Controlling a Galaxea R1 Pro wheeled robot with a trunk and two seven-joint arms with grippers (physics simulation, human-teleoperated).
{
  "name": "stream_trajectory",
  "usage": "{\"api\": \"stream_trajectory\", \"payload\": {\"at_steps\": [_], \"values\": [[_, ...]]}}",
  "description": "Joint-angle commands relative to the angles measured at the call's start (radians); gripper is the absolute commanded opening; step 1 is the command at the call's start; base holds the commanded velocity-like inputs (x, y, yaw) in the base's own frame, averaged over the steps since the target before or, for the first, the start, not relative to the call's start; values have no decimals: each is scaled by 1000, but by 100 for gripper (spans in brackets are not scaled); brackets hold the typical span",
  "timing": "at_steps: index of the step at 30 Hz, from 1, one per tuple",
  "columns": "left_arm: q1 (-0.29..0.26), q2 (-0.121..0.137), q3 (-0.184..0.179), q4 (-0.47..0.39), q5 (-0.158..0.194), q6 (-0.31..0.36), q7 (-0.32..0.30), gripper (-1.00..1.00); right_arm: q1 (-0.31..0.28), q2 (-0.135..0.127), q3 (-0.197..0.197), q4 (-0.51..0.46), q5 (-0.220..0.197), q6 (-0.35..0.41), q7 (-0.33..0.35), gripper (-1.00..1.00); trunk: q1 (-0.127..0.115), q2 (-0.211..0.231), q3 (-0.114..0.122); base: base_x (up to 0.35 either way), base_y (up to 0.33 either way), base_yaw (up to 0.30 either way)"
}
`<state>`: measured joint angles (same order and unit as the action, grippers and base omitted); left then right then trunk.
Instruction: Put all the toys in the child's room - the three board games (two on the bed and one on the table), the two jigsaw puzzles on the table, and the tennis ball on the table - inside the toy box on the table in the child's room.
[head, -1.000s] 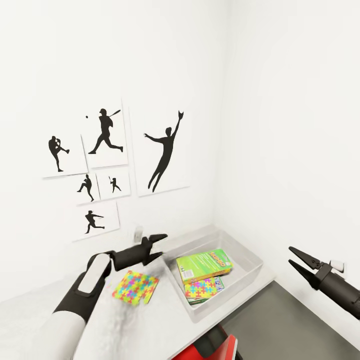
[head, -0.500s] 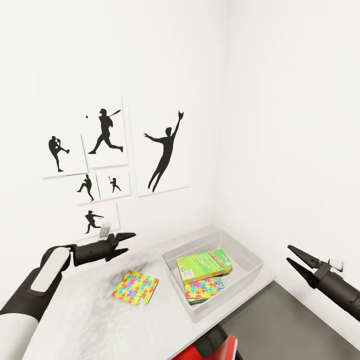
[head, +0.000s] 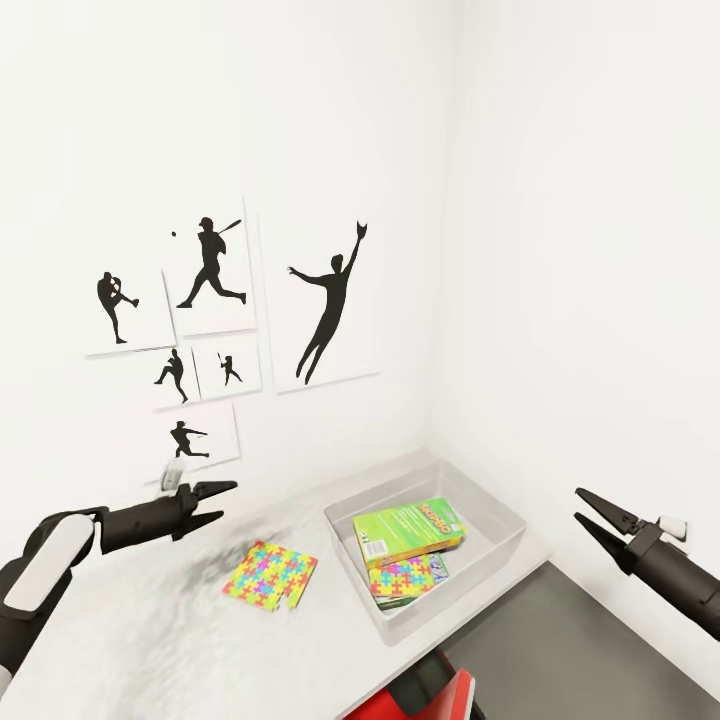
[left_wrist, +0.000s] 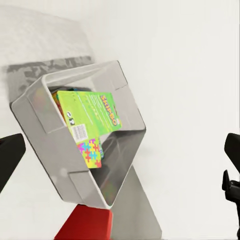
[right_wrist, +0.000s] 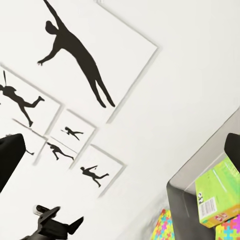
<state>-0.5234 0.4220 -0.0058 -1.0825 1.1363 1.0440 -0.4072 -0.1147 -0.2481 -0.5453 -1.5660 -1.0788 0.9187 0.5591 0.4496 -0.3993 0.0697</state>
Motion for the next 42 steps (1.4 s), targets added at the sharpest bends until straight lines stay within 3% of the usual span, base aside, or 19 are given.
{"api": "stream_trajectory", "payload": {"at_steps": [1,7,18,37,42], "values": [[0,3,-1,1,-8,2,-20,100,-1,0,-1,-1,1,3,3,100,0,-1,0,0,5,0],[2,11,-2,0,-10,2,-60,100,-2,-1,-1,-13,1,0,5,100,0,-1,0,-89,106,0],[2,12,-3,-13,-10,2,-68,100,-2,0,3,-34,0,2,7,100,0,-1,0,-67,51,0],[17,17,-3,-39,-9,2,-70,100,-2,-19,-4,-38,3,10,-1,100,0,-1,0,-298,1,0],[17,43,-2,-39,-5,2,-70,100,-2,-15,-9,-38,2,4,1,100,0,-1,0,-317,0,0]]}}
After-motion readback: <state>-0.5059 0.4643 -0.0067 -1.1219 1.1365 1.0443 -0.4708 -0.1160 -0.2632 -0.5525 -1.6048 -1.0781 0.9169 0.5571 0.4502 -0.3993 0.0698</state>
